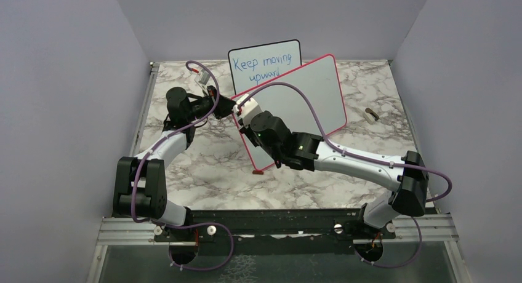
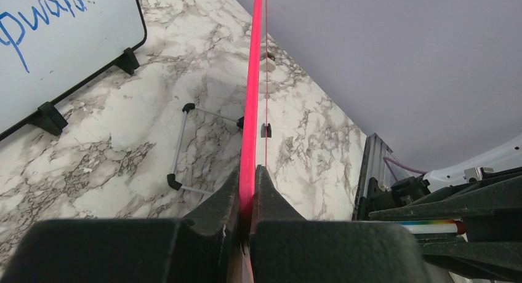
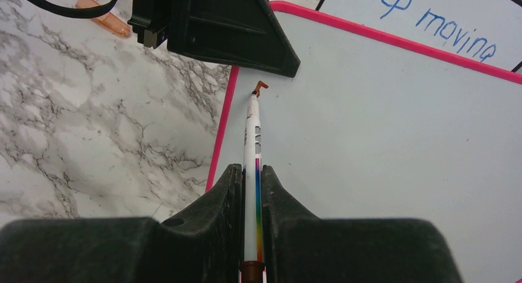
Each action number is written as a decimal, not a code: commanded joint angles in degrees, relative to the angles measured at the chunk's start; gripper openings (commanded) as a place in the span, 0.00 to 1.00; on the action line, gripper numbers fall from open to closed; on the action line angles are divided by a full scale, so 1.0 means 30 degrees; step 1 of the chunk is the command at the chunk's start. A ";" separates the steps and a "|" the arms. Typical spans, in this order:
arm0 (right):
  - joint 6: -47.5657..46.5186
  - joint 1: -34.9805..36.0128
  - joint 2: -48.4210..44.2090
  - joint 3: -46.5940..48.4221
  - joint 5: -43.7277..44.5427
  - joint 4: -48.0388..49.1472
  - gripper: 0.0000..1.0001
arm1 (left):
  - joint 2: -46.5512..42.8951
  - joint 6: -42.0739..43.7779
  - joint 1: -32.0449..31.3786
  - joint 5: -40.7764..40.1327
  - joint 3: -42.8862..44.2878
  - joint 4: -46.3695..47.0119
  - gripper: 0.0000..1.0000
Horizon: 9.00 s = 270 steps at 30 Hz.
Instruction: Write a sentence on the whiteboard
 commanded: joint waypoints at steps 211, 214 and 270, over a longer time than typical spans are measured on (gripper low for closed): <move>0.3472 -0.0012 -0.0739 -0.1331 0.1340 -0.2603 0.01 | 0.0393 0.0944 -0.0278 -0.0042 -0.0178 -0.0498 0.00; 0.3520 -0.0012 -0.0804 -0.1331 0.1340 -0.2657 0.01 | 0.0422 0.0944 -0.0264 -0.0049 -0.0179 -0.0498 0.00; 0.2337 -0.0597 -0.1231 -0.2712 0.2570 0.1550 0.01 | 0.0481 0.0915 -0.0263 0.0083 -0.0153 -0.0528 0.00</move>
